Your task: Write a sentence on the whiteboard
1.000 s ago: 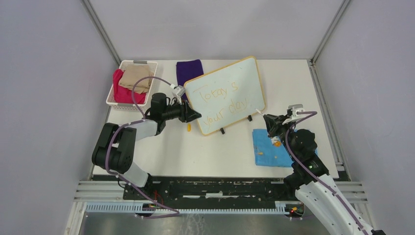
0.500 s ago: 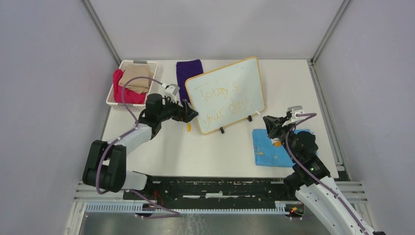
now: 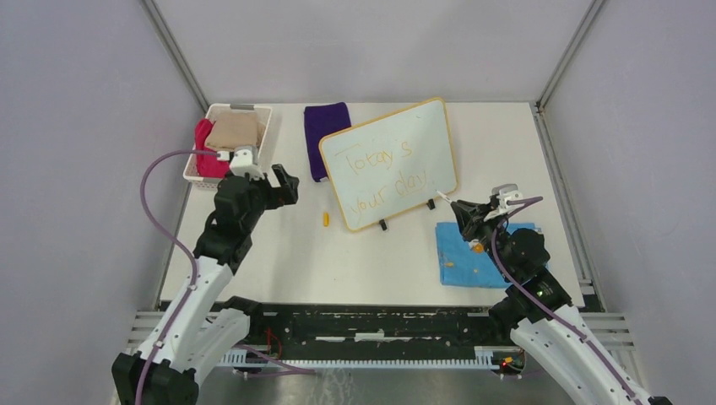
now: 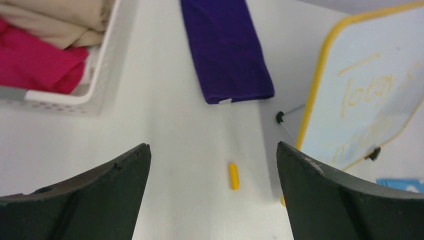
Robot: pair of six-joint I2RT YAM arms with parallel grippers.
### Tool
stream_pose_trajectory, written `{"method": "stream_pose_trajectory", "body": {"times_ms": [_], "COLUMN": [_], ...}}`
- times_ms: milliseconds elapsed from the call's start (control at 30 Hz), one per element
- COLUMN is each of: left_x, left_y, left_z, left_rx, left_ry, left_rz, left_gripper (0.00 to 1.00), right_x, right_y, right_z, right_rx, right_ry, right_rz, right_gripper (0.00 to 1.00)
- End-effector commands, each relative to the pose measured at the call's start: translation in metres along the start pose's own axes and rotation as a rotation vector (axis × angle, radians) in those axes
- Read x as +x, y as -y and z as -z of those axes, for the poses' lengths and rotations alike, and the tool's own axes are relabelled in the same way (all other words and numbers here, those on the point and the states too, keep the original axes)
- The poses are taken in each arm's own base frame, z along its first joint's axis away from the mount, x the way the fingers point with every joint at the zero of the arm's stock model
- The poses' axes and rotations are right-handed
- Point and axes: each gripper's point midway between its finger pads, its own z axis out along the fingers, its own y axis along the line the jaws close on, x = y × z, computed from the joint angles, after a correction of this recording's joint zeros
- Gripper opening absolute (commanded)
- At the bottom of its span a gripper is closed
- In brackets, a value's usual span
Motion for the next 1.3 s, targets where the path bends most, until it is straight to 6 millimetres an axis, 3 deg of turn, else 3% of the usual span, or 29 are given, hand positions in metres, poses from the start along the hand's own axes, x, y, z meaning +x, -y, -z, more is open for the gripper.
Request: {"method": "stream_pose_trajectory", "body": {"times_ms": [0, 200, 533, 767, 1033, 1267], "left_x": [0.001, 0.016, 0.052, 0.092, 0.113, 0.140], "left_y": [-0.046, -0.029, -0.032, -0.022, 0.010, 0.011], "left_z": [0.021, 0.014, -0.001, -0.019, -0.048, -0.072], "left_rx": [-0.313, -0.227, -0.269, -0.247, -0.221, -0.234], "left_ry": [-0.008, -0.076, -0.196, -0.378, -0.453, -0.541], "left_rz": [0.161, 0.225, 0.291, 0.279, 0.183, 0.130], "left_gripper": [1.00, 1.00, 0.97, 0.87, 0.79, 0.68], "right_x": [-0.037, -0.030, -0.026, -0.018, -0.013, -0.013], "right_y": [-0.003, 0.003, 0.011, 0.014, 0.014, 0.015], "right_z": [0.003, 0.005, 0.005, 0.006, 0.004, 0.004], "right_rx": [-0.003, 0.031, 0.068, 0.077, 0.076, 0.080], "right_ry": [0.093, 0.050, 0.058, 0.054, 0.043, 0.040], "right_rz": [0.032, 0.068, 0.093, 0.094, 0.092, 0.094], "right_gripper": [0.00, 0.00, 0.00, 0.00, 0.00, 0.00]}}
